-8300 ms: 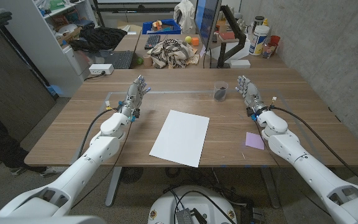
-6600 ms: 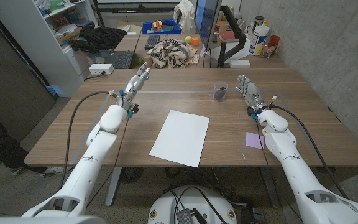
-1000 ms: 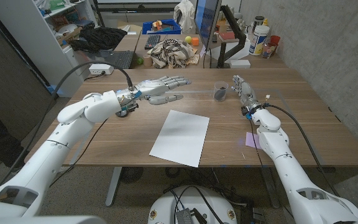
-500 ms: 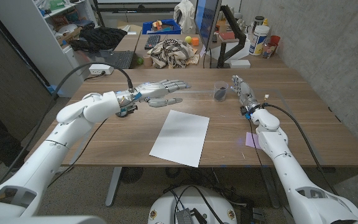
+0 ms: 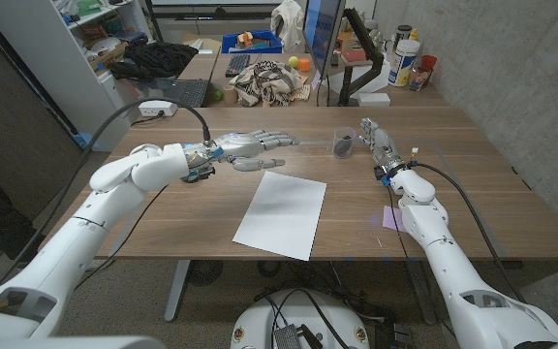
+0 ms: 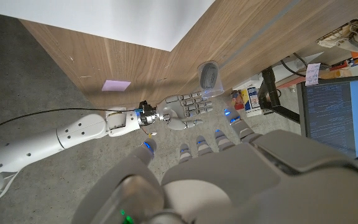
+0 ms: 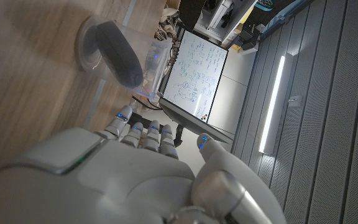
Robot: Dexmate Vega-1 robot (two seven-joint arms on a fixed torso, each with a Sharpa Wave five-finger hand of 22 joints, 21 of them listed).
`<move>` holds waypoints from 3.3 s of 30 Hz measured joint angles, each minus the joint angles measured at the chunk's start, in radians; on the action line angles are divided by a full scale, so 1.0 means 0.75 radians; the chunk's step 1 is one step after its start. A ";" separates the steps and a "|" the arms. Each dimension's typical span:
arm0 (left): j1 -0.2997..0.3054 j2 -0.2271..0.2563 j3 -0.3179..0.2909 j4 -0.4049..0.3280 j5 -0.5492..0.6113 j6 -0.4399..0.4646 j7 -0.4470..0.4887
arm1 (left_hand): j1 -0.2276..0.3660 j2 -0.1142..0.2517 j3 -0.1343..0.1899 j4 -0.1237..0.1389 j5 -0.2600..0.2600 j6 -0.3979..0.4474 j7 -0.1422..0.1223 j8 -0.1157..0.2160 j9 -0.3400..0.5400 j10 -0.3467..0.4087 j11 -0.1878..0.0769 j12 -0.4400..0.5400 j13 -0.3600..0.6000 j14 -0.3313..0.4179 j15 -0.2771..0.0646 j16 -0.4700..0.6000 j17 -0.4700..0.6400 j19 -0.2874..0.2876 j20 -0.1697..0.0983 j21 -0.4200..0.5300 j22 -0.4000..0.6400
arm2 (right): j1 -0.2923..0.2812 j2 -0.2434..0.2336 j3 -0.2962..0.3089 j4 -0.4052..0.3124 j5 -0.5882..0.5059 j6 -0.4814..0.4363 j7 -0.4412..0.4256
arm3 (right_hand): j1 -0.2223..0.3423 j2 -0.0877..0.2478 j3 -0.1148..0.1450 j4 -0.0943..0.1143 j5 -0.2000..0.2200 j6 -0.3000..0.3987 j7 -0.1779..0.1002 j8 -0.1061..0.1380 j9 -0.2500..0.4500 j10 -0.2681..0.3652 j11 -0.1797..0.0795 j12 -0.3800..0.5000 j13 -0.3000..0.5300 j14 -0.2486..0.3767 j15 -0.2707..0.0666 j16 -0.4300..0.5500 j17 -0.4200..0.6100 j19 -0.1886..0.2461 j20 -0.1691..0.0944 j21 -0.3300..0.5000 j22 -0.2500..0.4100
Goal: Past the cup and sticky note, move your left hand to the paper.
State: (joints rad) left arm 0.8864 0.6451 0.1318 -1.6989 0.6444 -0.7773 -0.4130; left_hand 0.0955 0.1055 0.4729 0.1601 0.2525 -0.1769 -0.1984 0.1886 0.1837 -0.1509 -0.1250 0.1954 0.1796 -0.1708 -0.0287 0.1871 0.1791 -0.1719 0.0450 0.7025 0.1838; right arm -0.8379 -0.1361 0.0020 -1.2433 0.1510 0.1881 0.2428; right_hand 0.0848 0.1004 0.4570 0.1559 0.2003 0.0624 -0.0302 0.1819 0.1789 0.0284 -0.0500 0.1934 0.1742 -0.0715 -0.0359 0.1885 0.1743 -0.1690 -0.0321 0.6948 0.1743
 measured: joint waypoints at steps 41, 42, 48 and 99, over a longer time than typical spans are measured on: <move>0.007 0.033 0.047 -0.011 0.032 0.014 -0.086 | 0.000 0.000 0.000 0.000 0.000 0.000 0.000 0.000 0.000 -0.012 0.003 0.000 0.000 0.000 0.000 0.000 0.000 0.000 0.011 -0.015 0.000 | 0.015 0.008 -0.001 0.029 -0.013 0.008 0.012 | 0.000 0.000 0.000 0.000 0.010 0.000 0.000 0.000 0.000 0.000 0.000 0.000 0.000 0.000 0.000 0.000 0.000 0.000 0.000 -0.010 0.000; 0.007 0.033 0.047 -0.013 0.035 0.015 -0.087 | 0.000 0.000 0.004 0.004 0.007 0.000 0.000 0.000 0.000 -0.015 -0.001 0.000 0.000 0.000 0.000 0.000 0.000 0.002 0.012 -0.015 0.000 | 0.016 0.008 -0.001 0.029 -0.013 0.009 0.013 | 0.000 0.000 0.000 0.000 0.010 0.000 0.000 0.000 0.000 0.000 0.000 0.000 0.000 0.000 0.000 0.000 0.000 0.000 0.000 -0.010 0.000; 0.011 0.036 0.050 -0.018 0.043 0.016 -0.089 | 0.000 0.000 0.011 0.000 0.010 0.000 0.000 0.000 0.000 -0.019 -0.005 0.000 0.000 0.000 0.000 0.000 0.000 -0.002 0.017 -0.015 0.000 | 0.016 0.008 -0.001 0.030 -0.014 0.009 0.014 | 0.000 0.000 0.000 0.000 0.009 0.000 0.000 0.000 0.000 0.000 0.000 0.000 0.000 0.000 0.000 0.000 0.000 0.000 0.000 -0.010 0.000; 0.048 0.081 0.096 -0.119 0.177 0.076 -0.136 | 0.083 0.033 0.063 -0.052 0.010 0.001 -0.013 0.000 0.000 -0.029 -0.014 -0.009 -0.001 0.000 0.000 0.000 -0.003 -0.003 0.031 -0.059 0.006 | -0.002 0.002 0.006 0.017 -0.003 0.008 0.023 | 0.000 0.000 0.000 0.000 0.009 0.000 0.000 0.000 0.000 0.000 0.000 0.000 0.000 0.000 0.000 0.000 0.000 0.000 0.000 -0.029 0.000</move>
State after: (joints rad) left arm 0.9222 0.7058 0.2040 -1.7880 0.7772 -0.7202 -0.5154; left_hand 0.1576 0.1304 0.5200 0.1213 0.2603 -0.1758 -0.2081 0.1886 0.1836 -0.1727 -0.1357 0.1886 0.1792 -0.1708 -0.0287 0.1871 0.1768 -0.1740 0.0680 0.6579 0.1886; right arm -0.8394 -0.1342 0.0063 -1.2309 0.1487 0.1942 0.2601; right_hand 0.0848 0.1004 0.4570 0.1559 0.2074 0.0625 -0.0302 0.1819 0.1789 0.0284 -0.0500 0.1934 0.1742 -0.0715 -0.0359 0.1885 0.1743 -0.1690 -0.0321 0.6729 0.1743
